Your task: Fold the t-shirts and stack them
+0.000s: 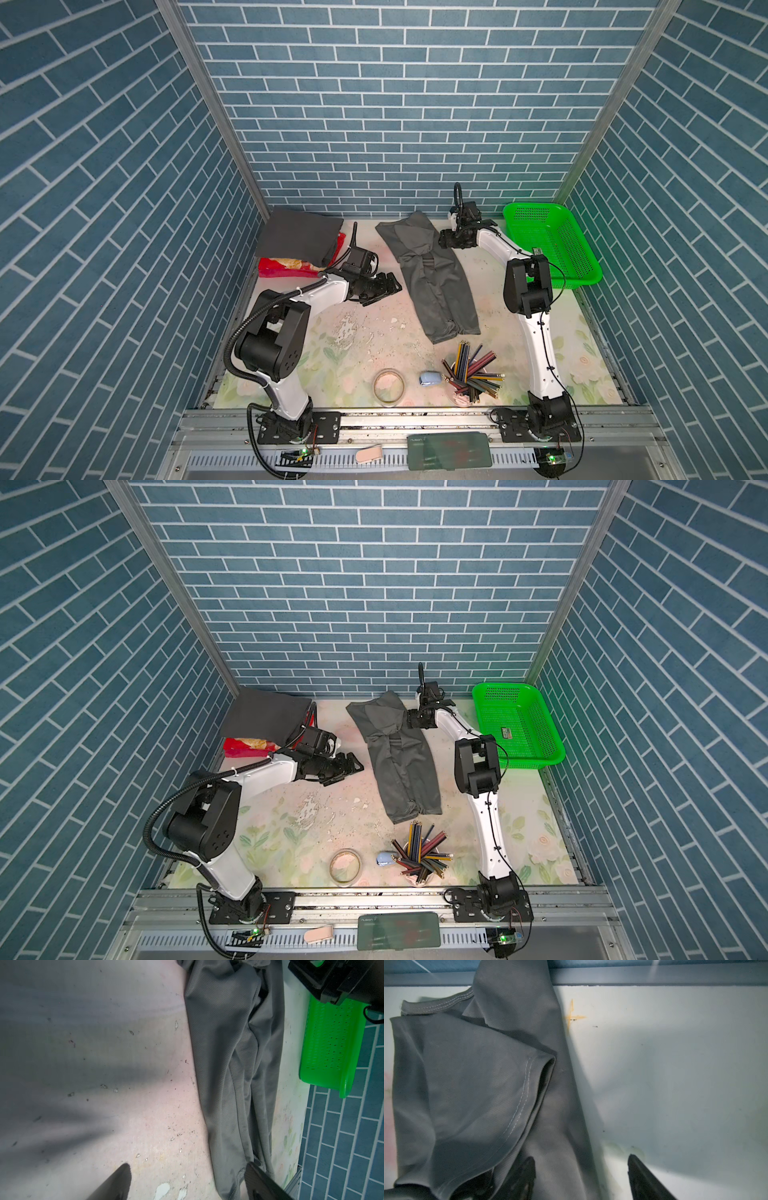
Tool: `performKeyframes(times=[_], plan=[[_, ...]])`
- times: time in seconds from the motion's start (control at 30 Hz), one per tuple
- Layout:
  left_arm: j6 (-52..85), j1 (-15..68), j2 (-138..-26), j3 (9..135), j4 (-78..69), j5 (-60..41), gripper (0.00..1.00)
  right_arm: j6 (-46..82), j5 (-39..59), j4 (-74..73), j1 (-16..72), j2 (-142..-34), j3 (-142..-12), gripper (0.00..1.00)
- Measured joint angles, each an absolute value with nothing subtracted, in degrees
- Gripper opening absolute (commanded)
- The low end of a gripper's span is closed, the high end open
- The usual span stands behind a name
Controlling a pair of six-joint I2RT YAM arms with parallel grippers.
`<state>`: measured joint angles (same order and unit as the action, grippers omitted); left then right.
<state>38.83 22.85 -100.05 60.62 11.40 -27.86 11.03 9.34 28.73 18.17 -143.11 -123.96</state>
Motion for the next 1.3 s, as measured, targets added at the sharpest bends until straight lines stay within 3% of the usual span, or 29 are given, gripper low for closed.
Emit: performKeyframes(times=[0.3, 0.4, 0.73, 0.77, 0.9, 1.07, 1.3], plan=[[39.2, 22.9, -101.0, 60.6, 11.4, -28.4, 0.88, 13.4, 9.3, 27.9, 17.5, -146.6, -126.3, 0.07], [39.3, 22.9, -101.0, 60.6, 11.4, -28.4, 0.88, 14.8, 9.3, 26.9, 16.8, -146.4, -125.3, 0.00], [39.3, 25.9, -101.1, 60.6, 11.4, -28.4, 0.88, 15.7, 10.3, 23.6, 9.4, -141.5, -116.5, 0.00], [39.3, 26.5, -101.1, 60.6, 11.4, -28.4, 0.88, 15.7, 10.4, 23.6, 8.7, -141.5, -116.5, 0.03], [39.5, 29.4, -101.9, 60.6, 11.6, -28.6, 0.87, 15.1, 11.3, 24.3, 7.6, -141.1, -116.5, 0.37], [40.2, 31.6, -102.0, 59.2, 11.8, -28.9, 0.87, 15.2, 13.4, 26.1, 8.3, -136.5, -112.2, 0.62], [40.3, 35.2, -101.4, 57.8, 14.3, -27.9, 0.87, 17.4, 15.6, 23.0, 8.8, -116.1, -88.9, 0.76]])
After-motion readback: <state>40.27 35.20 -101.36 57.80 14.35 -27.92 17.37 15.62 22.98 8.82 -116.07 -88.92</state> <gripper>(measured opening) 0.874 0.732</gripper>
